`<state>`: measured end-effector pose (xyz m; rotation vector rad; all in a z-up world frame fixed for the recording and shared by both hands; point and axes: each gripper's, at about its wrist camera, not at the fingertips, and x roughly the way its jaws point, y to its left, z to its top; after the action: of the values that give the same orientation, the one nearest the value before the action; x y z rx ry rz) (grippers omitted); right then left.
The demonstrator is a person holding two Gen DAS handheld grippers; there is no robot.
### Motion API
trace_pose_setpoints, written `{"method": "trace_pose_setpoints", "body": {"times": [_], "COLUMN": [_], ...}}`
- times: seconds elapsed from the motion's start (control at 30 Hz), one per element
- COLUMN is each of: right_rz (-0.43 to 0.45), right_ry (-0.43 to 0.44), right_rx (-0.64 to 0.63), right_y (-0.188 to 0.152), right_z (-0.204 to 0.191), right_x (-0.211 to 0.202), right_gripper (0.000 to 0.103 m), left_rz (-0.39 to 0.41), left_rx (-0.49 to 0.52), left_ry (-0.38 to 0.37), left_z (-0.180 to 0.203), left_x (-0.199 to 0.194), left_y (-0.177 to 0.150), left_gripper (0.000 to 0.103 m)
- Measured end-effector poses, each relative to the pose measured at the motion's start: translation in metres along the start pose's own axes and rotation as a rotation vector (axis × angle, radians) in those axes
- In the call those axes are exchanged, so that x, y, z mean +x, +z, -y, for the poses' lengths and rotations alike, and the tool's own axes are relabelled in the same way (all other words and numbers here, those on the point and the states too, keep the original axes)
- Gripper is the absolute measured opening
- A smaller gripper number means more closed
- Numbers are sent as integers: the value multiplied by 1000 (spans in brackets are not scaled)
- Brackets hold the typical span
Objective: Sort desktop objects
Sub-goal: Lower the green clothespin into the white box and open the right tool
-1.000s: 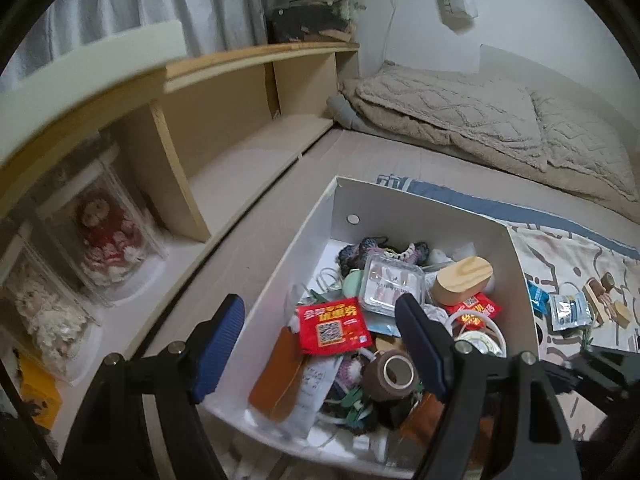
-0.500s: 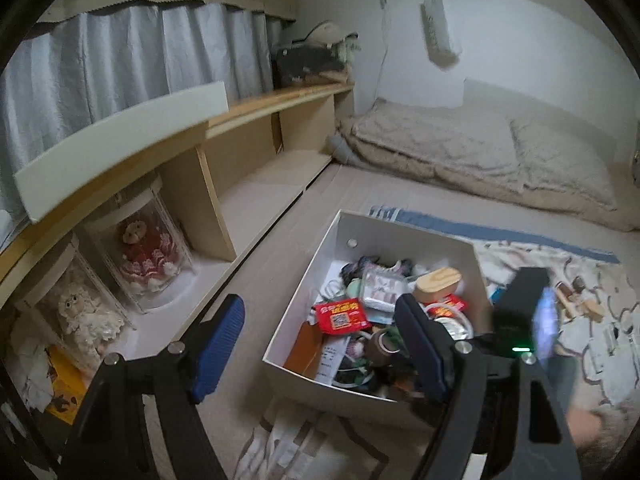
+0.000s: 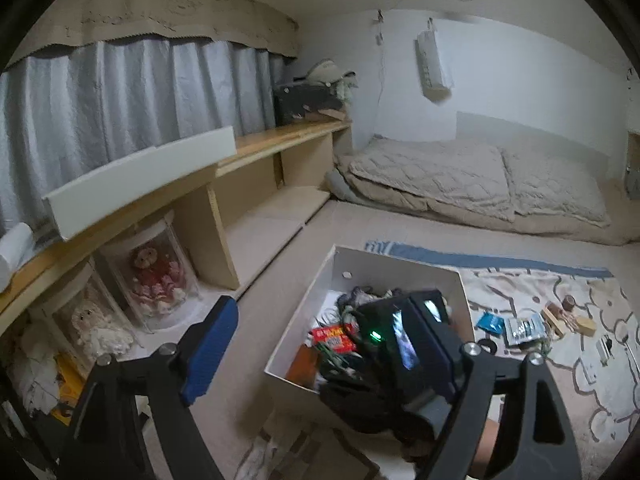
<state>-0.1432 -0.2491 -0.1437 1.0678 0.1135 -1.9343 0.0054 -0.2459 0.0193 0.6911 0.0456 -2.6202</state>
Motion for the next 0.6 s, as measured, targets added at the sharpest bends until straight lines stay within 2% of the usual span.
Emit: {"method": "trace_pose_setpoints", "body": {"times": [0.07,0.2,0.47,0.53,0.57,0.6], "right_rz": [-10,-50,-66,-65,-69,-70], "right_ry": [-5,54,12,12,20,34], "right_rx": [4,74,45,43,52,68], "right_y": [4,9,10,9,10,10], "right_z": [-4,-1,-6,-7,-5,-4], "right_x": [4,12,18,18,18,17], "right_gripper": [31,31,31,34,54,90], "left_rz": [-6,-22,-2,-1,-2,-3], "left_rx": [14,44,88,94,95,94], "left_ry": [2,1,-2,-2,-3,-3], "left_z": [3,9,19,20,20,20], "left_x": [3,8,4,4,4,4], "left_y": [-1,-7,-9,-8,-8,-8], "left_gripper": [84,84,84,84,84,84]}}
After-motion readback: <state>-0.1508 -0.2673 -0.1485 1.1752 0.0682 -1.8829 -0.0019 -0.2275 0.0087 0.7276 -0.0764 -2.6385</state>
